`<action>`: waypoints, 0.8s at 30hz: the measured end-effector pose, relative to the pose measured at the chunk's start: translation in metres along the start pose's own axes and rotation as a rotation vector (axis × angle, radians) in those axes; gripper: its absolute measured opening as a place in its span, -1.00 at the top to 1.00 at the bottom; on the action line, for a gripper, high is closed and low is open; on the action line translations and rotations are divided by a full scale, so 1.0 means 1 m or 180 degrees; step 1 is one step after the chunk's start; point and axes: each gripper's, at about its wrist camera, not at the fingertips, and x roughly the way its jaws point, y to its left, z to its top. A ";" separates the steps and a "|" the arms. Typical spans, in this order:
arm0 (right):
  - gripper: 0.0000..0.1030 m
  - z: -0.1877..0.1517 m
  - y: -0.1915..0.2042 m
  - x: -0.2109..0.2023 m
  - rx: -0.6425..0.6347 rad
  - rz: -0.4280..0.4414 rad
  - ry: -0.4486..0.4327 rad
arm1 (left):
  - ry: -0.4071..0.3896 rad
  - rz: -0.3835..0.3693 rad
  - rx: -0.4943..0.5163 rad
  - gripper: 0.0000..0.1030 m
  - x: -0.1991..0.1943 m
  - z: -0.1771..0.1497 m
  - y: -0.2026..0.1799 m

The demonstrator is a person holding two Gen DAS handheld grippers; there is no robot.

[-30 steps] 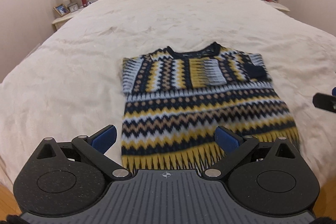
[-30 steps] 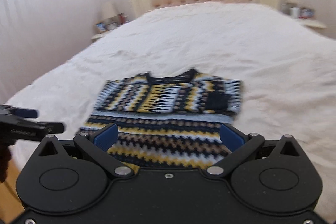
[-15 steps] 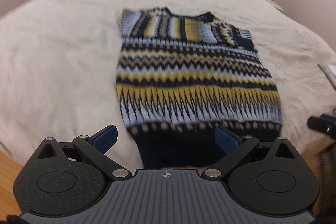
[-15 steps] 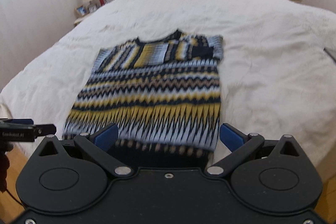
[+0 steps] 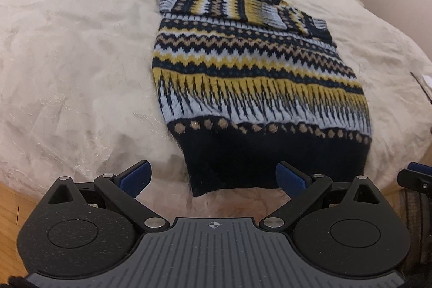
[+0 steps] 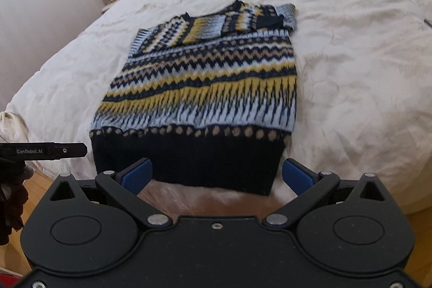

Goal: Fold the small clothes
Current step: 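Move both grippers open to the sweater hem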

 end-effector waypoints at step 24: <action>-0.61 0.005 -0.040 0.086 0.0153 -0.0112 0.0650 | 0.0344 -0.0134 0.0110 -0.45 0.059 0.007 0.005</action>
